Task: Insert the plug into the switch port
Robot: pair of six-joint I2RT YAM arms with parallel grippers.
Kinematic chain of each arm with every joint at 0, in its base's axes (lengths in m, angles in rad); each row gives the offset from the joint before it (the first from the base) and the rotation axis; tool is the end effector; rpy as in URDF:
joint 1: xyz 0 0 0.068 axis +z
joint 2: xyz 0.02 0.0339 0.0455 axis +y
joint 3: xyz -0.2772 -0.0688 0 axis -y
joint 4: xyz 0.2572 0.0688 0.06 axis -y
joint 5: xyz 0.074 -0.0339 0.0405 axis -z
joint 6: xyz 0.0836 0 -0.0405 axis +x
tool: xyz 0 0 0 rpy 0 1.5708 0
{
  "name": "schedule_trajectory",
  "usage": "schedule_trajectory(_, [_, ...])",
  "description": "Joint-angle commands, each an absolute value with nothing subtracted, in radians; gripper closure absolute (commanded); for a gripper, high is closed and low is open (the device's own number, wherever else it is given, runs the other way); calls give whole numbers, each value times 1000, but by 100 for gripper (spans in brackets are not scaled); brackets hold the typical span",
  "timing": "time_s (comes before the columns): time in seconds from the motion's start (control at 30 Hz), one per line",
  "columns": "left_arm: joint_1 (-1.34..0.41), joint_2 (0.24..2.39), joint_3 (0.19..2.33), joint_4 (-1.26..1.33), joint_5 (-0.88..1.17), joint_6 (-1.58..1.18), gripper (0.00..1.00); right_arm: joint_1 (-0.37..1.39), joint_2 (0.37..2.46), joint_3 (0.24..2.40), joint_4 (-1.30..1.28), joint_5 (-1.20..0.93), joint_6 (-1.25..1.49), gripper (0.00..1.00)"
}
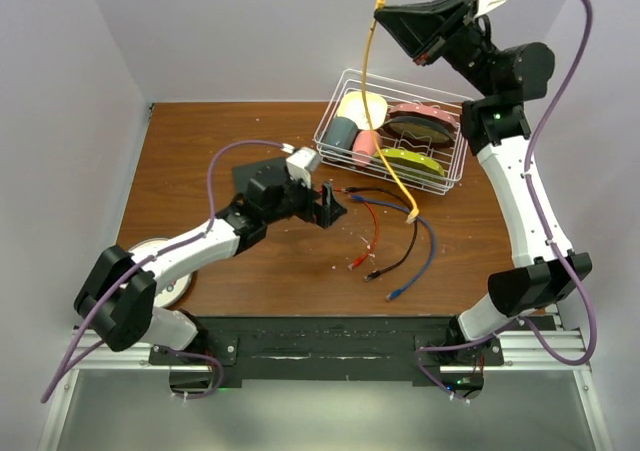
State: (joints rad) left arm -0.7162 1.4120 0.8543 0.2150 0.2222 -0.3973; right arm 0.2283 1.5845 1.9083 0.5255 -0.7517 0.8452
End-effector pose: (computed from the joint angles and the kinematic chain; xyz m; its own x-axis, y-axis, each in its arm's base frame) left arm 0.2690 -0.2585 0.2497 -0.5421 -0.0285 -0.8398 0.6368 0.6382 -0.4327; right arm 0.3161 0.1320 0.6308 0.0329 0.5687 -0.8219 -0.9484 0.2773 0.1539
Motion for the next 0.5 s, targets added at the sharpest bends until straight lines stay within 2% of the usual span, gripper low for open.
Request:
schedule_trajectory(0.0, [-589,1351,853,203,199,-384,0,229,1554,1774,497,-768,825,100])
schedule_trajectory(0.17, [-455,1387,911,132,169,-377,0,268,1517,1600,331,-727,660,100])
schedule_trajectory(0.47, [-227,1572,1066,48,175,-479,0,472,1557,1577,-102,-467,282,100])
